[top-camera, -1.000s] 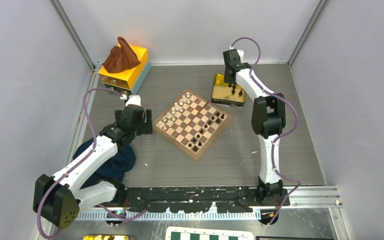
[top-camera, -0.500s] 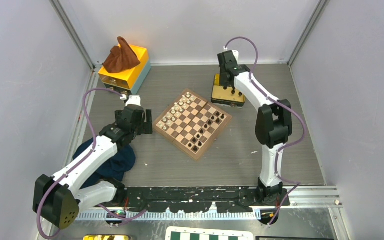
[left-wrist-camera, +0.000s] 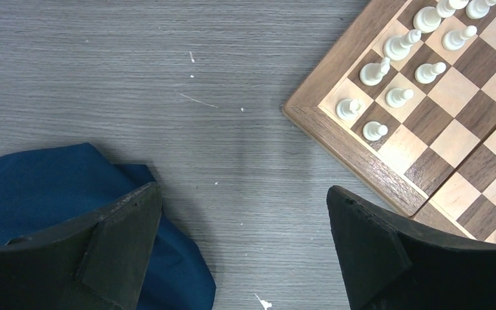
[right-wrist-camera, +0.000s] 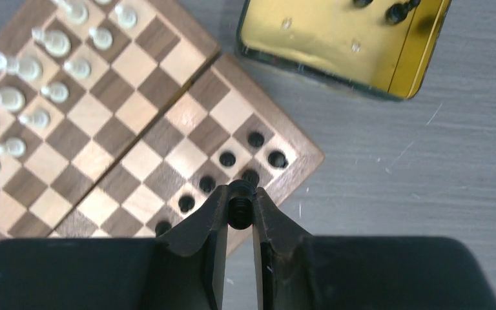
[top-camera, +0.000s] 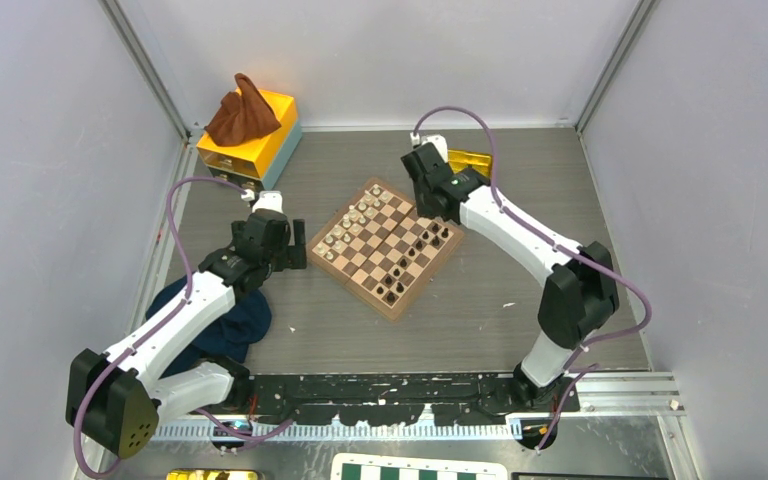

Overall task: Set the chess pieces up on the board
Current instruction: Place the chess piece on the chessboard.

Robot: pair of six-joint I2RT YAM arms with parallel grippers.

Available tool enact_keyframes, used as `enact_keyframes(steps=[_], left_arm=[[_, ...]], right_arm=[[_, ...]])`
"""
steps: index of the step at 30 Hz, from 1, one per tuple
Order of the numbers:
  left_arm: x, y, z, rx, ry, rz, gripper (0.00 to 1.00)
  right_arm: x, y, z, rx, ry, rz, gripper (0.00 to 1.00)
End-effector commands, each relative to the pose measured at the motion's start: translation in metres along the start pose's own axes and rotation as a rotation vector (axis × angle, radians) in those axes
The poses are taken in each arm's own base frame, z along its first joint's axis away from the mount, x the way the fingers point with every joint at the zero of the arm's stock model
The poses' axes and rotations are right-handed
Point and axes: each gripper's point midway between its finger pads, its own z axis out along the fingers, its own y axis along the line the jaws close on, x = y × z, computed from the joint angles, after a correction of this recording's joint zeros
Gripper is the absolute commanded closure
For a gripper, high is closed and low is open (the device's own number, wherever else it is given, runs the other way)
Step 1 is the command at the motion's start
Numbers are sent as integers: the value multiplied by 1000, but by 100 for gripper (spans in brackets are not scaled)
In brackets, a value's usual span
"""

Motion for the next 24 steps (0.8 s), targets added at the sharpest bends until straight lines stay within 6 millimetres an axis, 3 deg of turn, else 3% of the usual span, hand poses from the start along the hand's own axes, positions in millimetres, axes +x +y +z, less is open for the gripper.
enact_keyframes(steps=[1,5,11,24], left_arm=[[-22,-6,-6,28,-59,-45,0],[-23,-7,-6,36,-62,-48,0],[-23,-9,-7,44,-62,-50,0],[-21,-8,-7,40,-55,-50,0]], right_arm=[[11,2,-28,22,-27,-1,99],[35,16,-34,9,-19,-29,99],[64,26,-30,17,-7,-49,99],[89,35,-9,25,31,-69,99]])
